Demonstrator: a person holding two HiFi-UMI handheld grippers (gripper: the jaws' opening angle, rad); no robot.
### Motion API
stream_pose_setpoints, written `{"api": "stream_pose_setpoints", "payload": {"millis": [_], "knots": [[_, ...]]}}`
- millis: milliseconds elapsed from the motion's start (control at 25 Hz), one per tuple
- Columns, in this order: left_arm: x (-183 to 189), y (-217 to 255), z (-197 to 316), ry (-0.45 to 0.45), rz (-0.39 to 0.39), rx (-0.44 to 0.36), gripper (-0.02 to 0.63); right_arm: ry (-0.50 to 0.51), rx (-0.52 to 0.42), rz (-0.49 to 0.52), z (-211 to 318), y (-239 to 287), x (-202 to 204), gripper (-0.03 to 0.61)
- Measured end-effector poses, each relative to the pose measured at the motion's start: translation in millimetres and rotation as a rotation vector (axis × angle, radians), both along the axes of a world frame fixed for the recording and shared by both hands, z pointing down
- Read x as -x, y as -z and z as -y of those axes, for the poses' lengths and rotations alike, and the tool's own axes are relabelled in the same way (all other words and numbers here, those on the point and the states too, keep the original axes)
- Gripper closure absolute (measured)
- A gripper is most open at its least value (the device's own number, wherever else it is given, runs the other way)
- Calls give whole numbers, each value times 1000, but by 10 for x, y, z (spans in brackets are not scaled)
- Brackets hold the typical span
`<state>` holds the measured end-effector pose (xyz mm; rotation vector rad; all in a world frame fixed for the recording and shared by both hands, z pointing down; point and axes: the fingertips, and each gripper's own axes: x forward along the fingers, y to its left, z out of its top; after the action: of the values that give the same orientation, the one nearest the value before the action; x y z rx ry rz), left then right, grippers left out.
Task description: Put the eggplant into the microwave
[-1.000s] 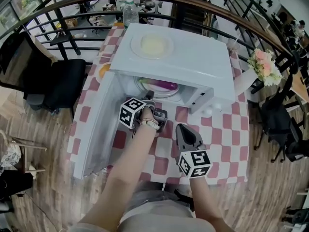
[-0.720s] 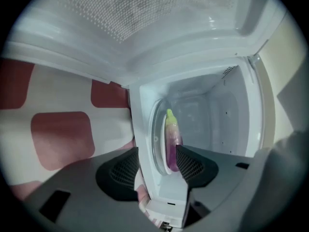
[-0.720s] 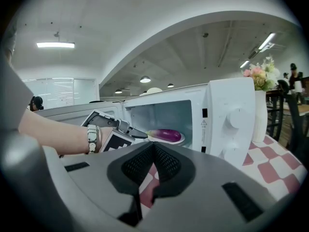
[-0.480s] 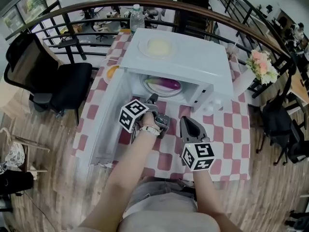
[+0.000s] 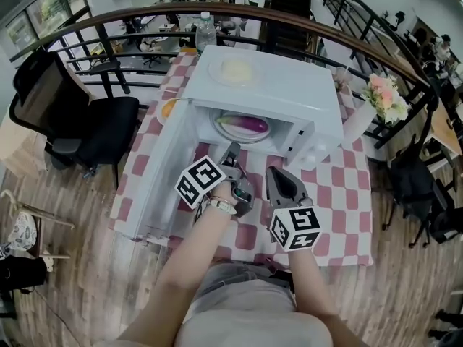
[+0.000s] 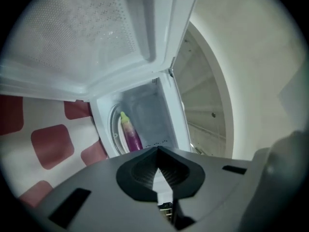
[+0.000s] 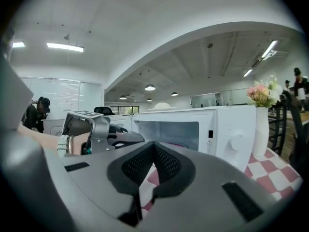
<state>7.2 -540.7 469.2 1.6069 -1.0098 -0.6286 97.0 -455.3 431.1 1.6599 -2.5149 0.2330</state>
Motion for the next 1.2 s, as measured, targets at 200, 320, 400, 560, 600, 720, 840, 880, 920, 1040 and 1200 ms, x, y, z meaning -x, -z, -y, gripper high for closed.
{"api": "stream_pose_setpoints", "payload": {"millis": [200, 320, 400, 560, 600, 720, 840, 880, 920, 1040, 1200], "knots": [[-73, 287, -101, -50, 68, -147, 611, 15, -19, 15, -1, 57, 46, 555], [-139, 395, -172, -86, 104, -215, 611, 24, -28, 23, 6, 80, 48, 555], [-173, 461, -221, -106, 133, -263, 612, 29, -30, 29, 16, 93, 42, 555], [-255, 589, -313, -148, 258, -379, 612, 27, -33, 34, 42, 113, 15, 555], [-288, 616, -340, -162, 297, -410, 612, 28, -33, 35, 43, 115, 14, 555], [-361, 640, -415, -197, 416, -483, 612, 32, -30, 36, 36, 113, 22, 555], [-402, 645, -469, -217, 534, -549, 612, 34, -32, 28, 35, 113, 32, 555], [-411, 651, -485, -222, 571, -571, 612, 35, -33, 25, 36, 114, 34, 555], [-418, 658, -500, -226, 604, -590, 612, 34, -33, 21, 36, 114, 34, 555], [-433, 670, -532, -232, 662, -626, 612, 32, -34, 14, 39, 112, 26, 555], [-415, 681, -579, -224, 717, -654, 612, 34, -39, 11, 42, 116, 39, 555]]}}
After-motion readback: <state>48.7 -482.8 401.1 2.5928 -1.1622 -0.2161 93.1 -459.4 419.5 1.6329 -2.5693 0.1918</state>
